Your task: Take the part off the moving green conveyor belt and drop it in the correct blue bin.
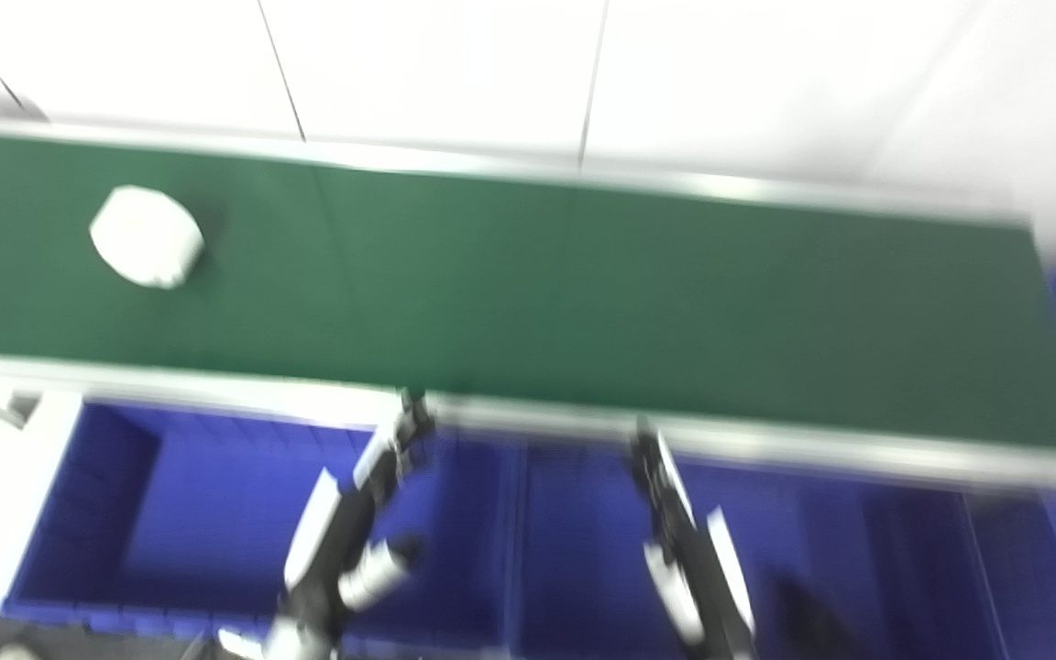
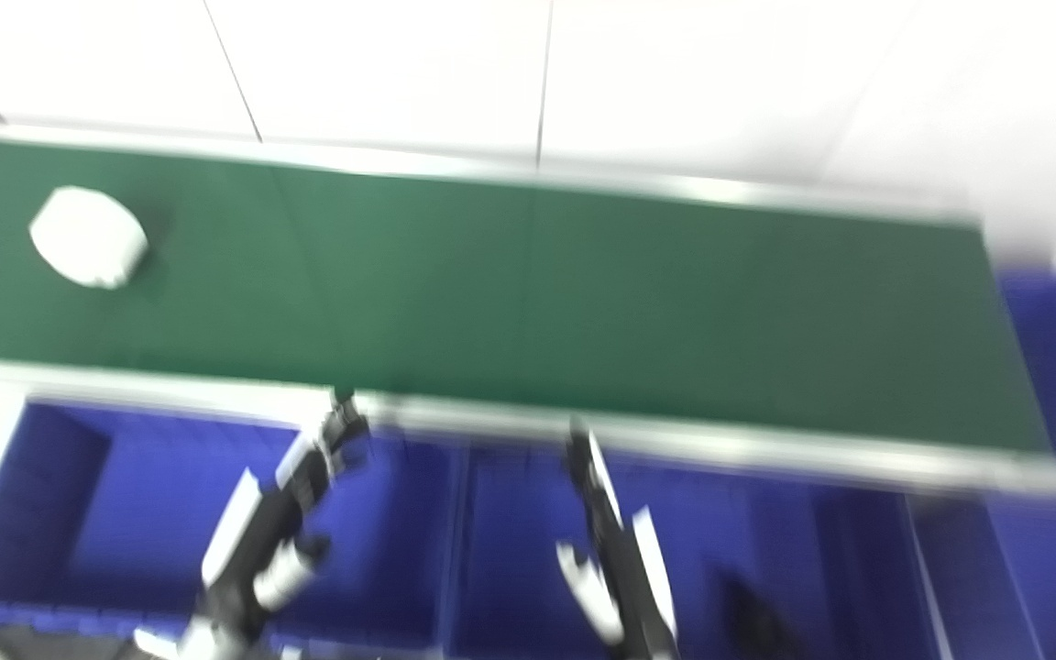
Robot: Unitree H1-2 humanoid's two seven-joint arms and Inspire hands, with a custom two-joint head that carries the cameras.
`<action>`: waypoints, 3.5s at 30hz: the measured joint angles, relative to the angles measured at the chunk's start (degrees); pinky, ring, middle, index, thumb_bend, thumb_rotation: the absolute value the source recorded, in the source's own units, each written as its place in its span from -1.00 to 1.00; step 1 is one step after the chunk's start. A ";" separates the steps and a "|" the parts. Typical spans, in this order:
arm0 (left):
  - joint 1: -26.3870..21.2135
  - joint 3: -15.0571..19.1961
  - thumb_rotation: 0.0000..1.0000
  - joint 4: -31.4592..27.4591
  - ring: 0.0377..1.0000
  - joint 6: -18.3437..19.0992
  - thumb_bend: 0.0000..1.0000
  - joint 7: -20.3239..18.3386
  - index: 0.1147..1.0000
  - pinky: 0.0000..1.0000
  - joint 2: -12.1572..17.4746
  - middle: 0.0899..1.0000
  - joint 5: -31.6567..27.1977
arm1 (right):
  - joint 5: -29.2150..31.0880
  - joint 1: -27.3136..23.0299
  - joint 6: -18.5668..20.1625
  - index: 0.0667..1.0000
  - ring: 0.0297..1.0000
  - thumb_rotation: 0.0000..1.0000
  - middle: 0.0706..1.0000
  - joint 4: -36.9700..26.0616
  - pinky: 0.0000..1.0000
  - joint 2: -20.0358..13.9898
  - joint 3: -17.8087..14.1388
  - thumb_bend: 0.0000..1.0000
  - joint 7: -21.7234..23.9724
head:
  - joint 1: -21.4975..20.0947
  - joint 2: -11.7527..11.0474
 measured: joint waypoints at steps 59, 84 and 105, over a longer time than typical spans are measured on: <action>-33.35 9.46 -0.43 -25.12 0.73 17.77 1.00 -10.94 0.79 0.47 17.41 0.81 7.17 | 1.78 -2.33 -0.04 1.00 0.96 1.00 1.00 1.25 1.00 -0.56 -0.05 0.78 1.22 | 7.47 1.67; -58.38 -2.25 -0.54 9.75 0.60 6.66 1.00 -23.73 0.71 0.45 33.08 0.65 30.39 | 1.11 -1.90 -0.04 1.00 0.96 1.00 0.99 0.71 1.00 0.02 0.43 0.80 1.19 | 6.50 2.81; -58.85 -5.07 -0.46 24.01 0.63 7.62 1.00 -11.30 0.65 0.41 25.82 0.66 38.85 | 0.34 -1.16 -0.04 1.00 0.93 1.00 0.98 -1.13 0.97 0.79 0.97 0.81 1.22 | 4.31 4.22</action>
